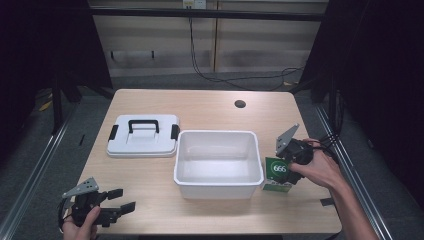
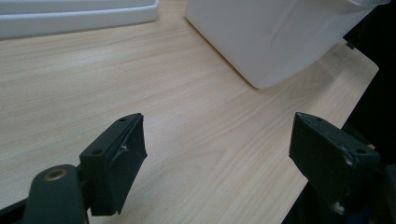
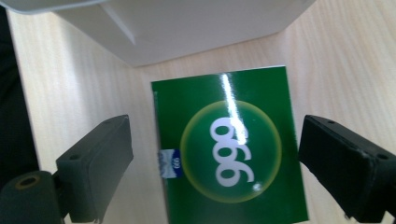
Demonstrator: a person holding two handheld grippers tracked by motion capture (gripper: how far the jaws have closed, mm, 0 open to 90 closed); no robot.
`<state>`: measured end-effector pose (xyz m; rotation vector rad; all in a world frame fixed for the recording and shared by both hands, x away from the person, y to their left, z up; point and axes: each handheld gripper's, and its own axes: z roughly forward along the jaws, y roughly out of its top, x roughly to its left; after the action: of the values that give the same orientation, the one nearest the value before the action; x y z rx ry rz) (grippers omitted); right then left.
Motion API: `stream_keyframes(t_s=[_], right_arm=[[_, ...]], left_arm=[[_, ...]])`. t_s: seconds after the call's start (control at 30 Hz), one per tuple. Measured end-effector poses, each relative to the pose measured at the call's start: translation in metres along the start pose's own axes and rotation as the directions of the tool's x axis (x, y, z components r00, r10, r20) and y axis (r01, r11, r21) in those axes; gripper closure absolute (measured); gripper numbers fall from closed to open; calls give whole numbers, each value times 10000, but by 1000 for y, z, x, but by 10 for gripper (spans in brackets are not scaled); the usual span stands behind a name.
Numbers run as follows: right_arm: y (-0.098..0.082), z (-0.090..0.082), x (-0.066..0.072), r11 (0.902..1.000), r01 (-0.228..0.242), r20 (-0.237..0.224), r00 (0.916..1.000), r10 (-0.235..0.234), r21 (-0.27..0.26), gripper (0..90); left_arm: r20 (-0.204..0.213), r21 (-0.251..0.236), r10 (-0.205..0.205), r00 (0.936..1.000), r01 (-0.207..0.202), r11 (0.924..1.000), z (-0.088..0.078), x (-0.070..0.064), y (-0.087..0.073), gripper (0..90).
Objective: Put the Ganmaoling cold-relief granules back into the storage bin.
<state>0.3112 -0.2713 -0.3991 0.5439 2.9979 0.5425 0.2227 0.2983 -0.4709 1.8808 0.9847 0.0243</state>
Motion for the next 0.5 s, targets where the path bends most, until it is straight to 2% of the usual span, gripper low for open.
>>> stream_keyframes(t_s=[0.23, 0.33, 0.5], right_arm=[[4, 4, -6, 9991, 235, 47, 9997, -237, 358, 94], [5, 6, -6, 9983, 177, -86, 9998, -172, 548, 94], [5, 13, -9, 9925, 516, -291, 9984, -486, 1105, 94]], left_arm=[[6, 28, -18, 10000, 18, 10000, 0, 0, 0, 186], [2, 31, -23, 10000, 23, 10000, 0, 0, 0, 186], [8, 20, 4, 10000, -4, 10000, 0, 0, 0, 186]])
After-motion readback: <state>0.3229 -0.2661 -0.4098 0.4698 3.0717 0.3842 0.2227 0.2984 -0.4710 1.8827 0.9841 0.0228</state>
